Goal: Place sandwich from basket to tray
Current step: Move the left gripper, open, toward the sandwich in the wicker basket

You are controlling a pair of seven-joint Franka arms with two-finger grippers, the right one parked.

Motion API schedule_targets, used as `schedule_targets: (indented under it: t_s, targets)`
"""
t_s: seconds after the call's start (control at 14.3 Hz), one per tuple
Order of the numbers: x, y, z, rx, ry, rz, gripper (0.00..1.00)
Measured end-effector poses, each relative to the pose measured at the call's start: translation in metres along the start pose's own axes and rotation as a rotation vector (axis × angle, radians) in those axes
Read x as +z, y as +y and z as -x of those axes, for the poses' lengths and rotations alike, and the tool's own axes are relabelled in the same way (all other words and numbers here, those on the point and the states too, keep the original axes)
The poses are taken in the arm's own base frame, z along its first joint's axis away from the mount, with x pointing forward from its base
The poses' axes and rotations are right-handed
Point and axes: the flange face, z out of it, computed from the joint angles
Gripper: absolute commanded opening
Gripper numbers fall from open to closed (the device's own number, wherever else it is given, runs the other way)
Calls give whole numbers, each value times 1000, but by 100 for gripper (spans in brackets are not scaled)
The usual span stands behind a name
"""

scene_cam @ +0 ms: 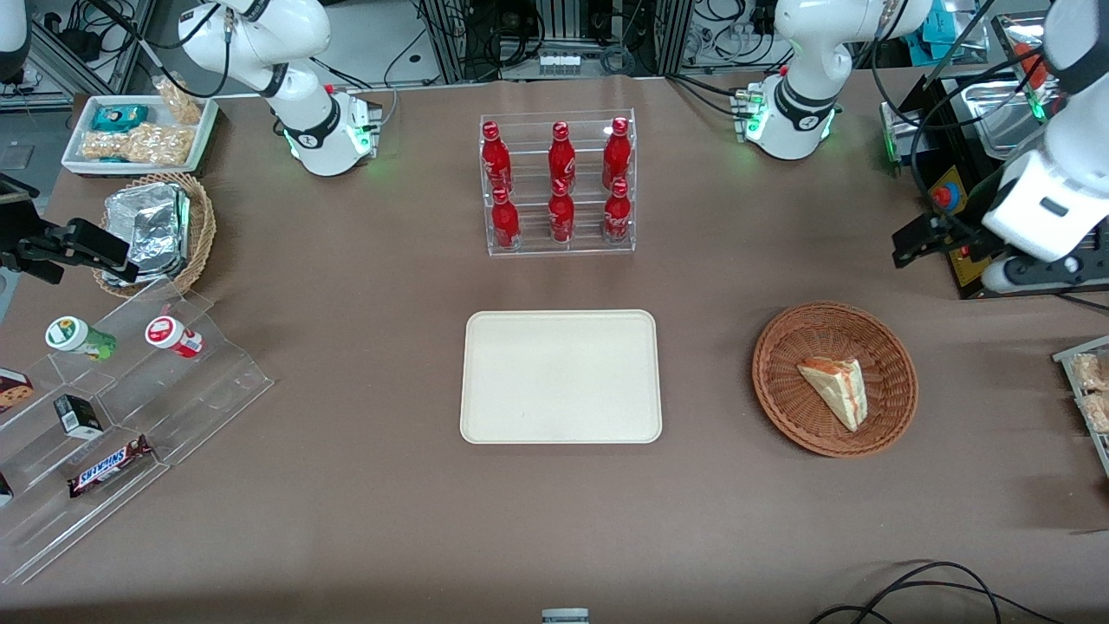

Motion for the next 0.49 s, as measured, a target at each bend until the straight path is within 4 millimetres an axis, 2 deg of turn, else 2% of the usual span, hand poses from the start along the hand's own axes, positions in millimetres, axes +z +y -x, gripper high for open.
schedule_targets:
  t_s: [0.14,0.49]
  targets:
    - [-4,-1,2,1,-6,1,100]
    - [5,-1,-2,3,-25,-1,100]
